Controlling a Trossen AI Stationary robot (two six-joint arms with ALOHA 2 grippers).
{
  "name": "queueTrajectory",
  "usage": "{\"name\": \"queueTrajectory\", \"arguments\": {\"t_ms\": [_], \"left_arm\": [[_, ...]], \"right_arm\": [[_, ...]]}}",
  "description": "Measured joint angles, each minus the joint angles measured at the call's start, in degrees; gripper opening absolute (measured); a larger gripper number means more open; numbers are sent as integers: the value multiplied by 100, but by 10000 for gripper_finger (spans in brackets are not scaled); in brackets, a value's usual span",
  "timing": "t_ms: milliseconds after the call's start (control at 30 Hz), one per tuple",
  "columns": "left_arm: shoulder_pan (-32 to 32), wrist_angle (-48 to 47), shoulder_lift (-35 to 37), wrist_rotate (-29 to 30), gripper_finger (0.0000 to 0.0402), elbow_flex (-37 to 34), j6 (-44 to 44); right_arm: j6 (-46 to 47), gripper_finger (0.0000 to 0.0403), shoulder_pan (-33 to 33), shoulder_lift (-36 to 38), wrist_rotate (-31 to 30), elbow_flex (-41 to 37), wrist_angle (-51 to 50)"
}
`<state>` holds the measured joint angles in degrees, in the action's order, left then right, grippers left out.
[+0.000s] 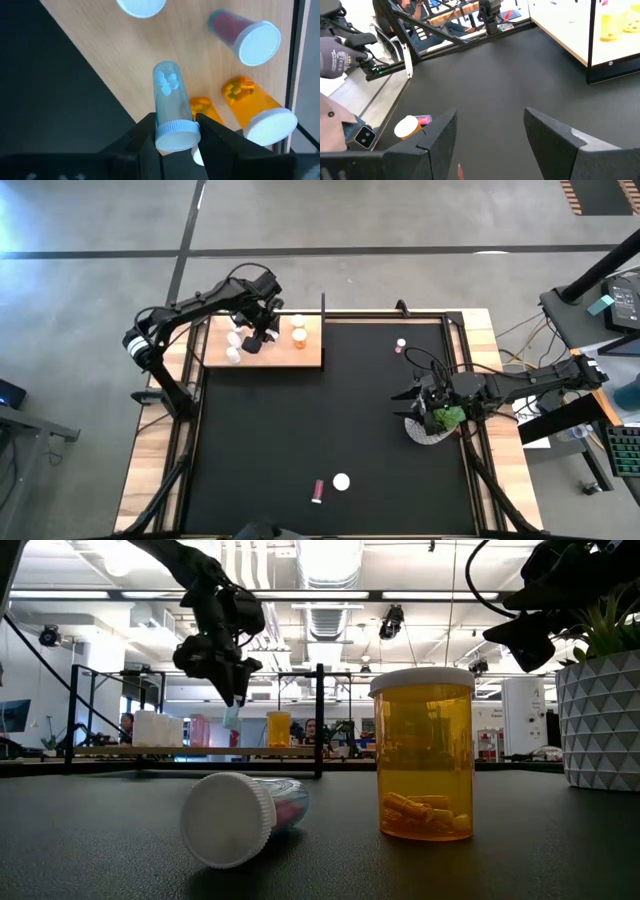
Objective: Pick and place medicine bottles onto shelf by color
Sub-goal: Put the blue pill bottle into the shelf
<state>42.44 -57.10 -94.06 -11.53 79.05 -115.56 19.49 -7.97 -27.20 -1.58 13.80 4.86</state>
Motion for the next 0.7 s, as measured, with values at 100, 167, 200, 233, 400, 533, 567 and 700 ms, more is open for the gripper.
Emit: {"name": "queueTrajectory", "arguments": {"t_ms": [100,167,200,233,400,533,567,700], "left_arm": [[15,183,0,7,114,-72,-73],[57,363,0,9,114,-155,-82],[84,438,0,5,114,-221,-88],[107,538,0,-10,114,-304,-90],[161,943,0,-170,114,-564,-110],[220,1130,0,-175,114,-711,-115],[229,1164,0,-175,114,-735,-117],[262,1169,0,-179,114,-771,-119]], "right_arm": [[0,219,0,0,2,1,-2],[0,219,-1,0,0,0,0],[0,219,-1,0,0,0,-1],[0,219,0,0,1,0,1],[0,219,-1,0,-1,0,-1],[0,219,-1,0,2,0,-2],[0,219,0,0,1,0,-2],[0,219,0,0,1,1,-2]]}}
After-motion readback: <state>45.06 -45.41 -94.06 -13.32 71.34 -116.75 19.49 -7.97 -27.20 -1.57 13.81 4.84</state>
